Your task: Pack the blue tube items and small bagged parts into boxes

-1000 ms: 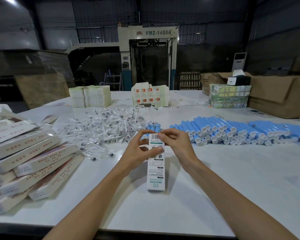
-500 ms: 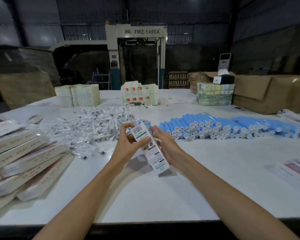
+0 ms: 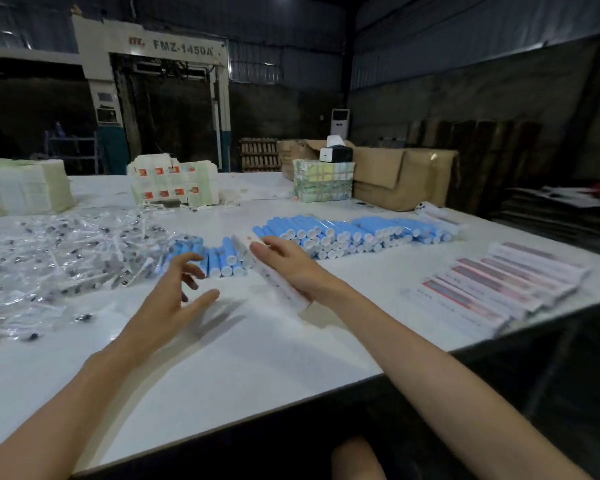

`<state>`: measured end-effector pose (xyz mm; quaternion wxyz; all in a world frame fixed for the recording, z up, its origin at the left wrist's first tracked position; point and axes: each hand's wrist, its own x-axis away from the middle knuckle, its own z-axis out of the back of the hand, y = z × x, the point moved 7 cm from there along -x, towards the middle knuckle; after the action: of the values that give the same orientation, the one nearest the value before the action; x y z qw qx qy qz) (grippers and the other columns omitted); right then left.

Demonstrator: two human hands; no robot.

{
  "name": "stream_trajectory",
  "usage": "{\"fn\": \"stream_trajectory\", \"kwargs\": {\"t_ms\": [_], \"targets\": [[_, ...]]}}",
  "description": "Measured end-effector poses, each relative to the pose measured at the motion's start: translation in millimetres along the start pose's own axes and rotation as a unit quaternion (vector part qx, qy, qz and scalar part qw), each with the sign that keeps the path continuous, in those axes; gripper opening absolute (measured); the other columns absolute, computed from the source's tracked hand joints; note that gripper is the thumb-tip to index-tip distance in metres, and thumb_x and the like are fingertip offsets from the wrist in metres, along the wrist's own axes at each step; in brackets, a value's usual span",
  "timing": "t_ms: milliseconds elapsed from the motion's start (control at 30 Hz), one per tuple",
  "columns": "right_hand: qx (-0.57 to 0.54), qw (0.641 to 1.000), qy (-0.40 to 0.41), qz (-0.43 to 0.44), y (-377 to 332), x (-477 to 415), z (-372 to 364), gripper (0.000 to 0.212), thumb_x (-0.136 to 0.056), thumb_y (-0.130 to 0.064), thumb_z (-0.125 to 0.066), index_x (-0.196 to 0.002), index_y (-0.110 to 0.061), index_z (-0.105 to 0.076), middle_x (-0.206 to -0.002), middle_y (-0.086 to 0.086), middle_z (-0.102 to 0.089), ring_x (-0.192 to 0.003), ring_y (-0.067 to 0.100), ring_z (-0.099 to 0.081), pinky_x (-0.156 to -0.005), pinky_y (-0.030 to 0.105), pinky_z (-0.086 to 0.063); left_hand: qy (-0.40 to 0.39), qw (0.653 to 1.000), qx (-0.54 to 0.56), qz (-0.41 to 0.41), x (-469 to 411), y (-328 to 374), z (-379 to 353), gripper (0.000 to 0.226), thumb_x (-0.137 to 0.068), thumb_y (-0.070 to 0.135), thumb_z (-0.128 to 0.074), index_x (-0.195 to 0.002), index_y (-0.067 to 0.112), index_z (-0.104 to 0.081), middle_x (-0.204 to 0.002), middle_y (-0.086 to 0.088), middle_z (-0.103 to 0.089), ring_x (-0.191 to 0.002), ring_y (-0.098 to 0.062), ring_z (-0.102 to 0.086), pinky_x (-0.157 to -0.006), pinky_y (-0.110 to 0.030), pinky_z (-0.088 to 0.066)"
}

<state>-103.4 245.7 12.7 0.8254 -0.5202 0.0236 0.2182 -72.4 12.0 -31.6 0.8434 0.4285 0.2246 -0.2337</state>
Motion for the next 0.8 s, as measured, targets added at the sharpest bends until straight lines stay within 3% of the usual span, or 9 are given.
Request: {"fn": "stream_trajectory", "kwargs": {"t_ms": [67,133,200,267,300,400,600,800], "targets": [[0.061,0.996,0.07,0.01,7.1,7.0,50.9,0.056,-0.102,-0.063,-0.052,-0.141,-0.024,-0.059,-0.116,-0.017,-0.065,-0.094,-0.018,-0.059,-0.081,0.016,-0.044,-0.019,0.998,-0.054,-0.023,1.6,-0.8,-3.8,0.055,-0.098,0.034,-0.074,-0.144,0.033,-0.044,-0.118,0.009,-0.06,-0.107,-0.014,-0.06,-0.084,-0.04,-0.053],[0.136,0.982,0.128,0.012,15.8,19.0,104.9,0.049,-0.105,-0.057,-0.051,-0.14,-0.023,-0.058,-0.11,-0.018,-0.064,-0.091,-0.018,-0.059,-0.078,0.023,-0.045,-0.016,0.996,-0.08,-0.034,0.6,1.5,-4.0,0.053,-0.098,0.021,-0.076,-0.141,0.031,-0.047,-0.115,0.011,-0.061,-0.106,-0.013,-0.059,-0.083,-0.042,-0.054],[0.255,0.95,0.18,-0.011,28.8,32.4,159.5,0.047,-0.107,-0.052,-0.049,-0.14,-0.019,-0.057,-0.119,-0.006,-0.067,-0.108,0.001,-0.063,-0.085,0.035,-0.05,-0.01,0.994,-0.096,-0.053,-0.1,3.7,-2.6,0.052,-0.097,0.015,-0.077,-0.138,0.033,-0.05,-0.114,0.013,-0.061,-0.105,-0.01,-0.059,-0.082,-0.038,-0.053],[0.411,0.883,0.215,-0.069,44.4,47.8,210.6,0.044,-0.11,-0.044,-0.046,-0.143,-0.016,-0.054,-0.133,0.011,-0.059,-0.123,0.03,-0.057,-0.097,0.047,-0.048,-0.014,0.991,-0.109,-0.074,-0.6,3.6,-1.0,0.047,-0.097,0.013,-0.076,-0.134,0.034,-0.055,-0.114,0.016,-0.06,-0.107,-0.008,-0.058,-0.082,-0.028,-0.05],[0.482,0.841,0.22,-0.106,52.3,57.5,232.3,0.042,-0.11,-0.039,-0.044,-0.144,-0.015,-0.051,-0.136,0.015,-0.054,-0.125,0.036,-0.053,-0.099,0.05,-0.048,-0.018,0.99,-0.117,-0.082,-0.6,2.8,-1.0,0.044,-0.097,0.012,-0.076,-0.132,0.033,-0.058,-0.114,0.017,-0.06,-0.107,-0.007,-0.057,-0.081,-0.023,-0.048],[0.598,0.745,0.225,-0.193,70.9,88.8,283.1,0.04,-0.109,-0.026,-0.043,-0.147,-0.013,-0.046,-0.14,0.018,-0.044,-0.128,0.038,-0.049,-0.101,0.052,-0.047,-0.027,0.986,-0.133,-0.094,-1.7,-1.4,-3.2,0.041,-0.097,0.011,-0.076,-0.128,0.033,-0.062,-0.112,0.016,-0.06,-0.107,-0.005,-0.057,-0.079,-0.02,-0.047],[0.607,0.706,0.203,-0.304,110.0,131.7,334.1,0.045,-0.112,-0.038,-0.042,-0.149,-0.013,-0.044,-0.154,0.018,-0.038,-0.143,0.037,-0.037,-0.117,0.057,-0.033,-0.035,0.985,-0.141,-0.092,-0.8,-7.2,-2.9,0.044,-0.093,0.004,-0.079,-0.12,0.036,-0.067,-0.112,0.019,-0.06,-0.108,-0.002,-0.055,-0.078,-0.004,-0.039],[0.602,0.691,0.215,-0.339,131.5,155.0,360.5,0.047,-0.11,-0.04,-0.045,-0.148,-0.012,-0.047,-0.156,0.019,-0.037,-0.145,0.036,-0.034,-0.119,0.057,-0.031,-0.037,0.984,-0.146,-0.093,0.2,-7.0,0.2,0.048,-0.094,0.007,-0.078,-0.119,0.046,-0.065,-0.118,0.026,-0.055,-0.11,-0.003,-0.055,-0.081,-0.016,-0.045]]}}
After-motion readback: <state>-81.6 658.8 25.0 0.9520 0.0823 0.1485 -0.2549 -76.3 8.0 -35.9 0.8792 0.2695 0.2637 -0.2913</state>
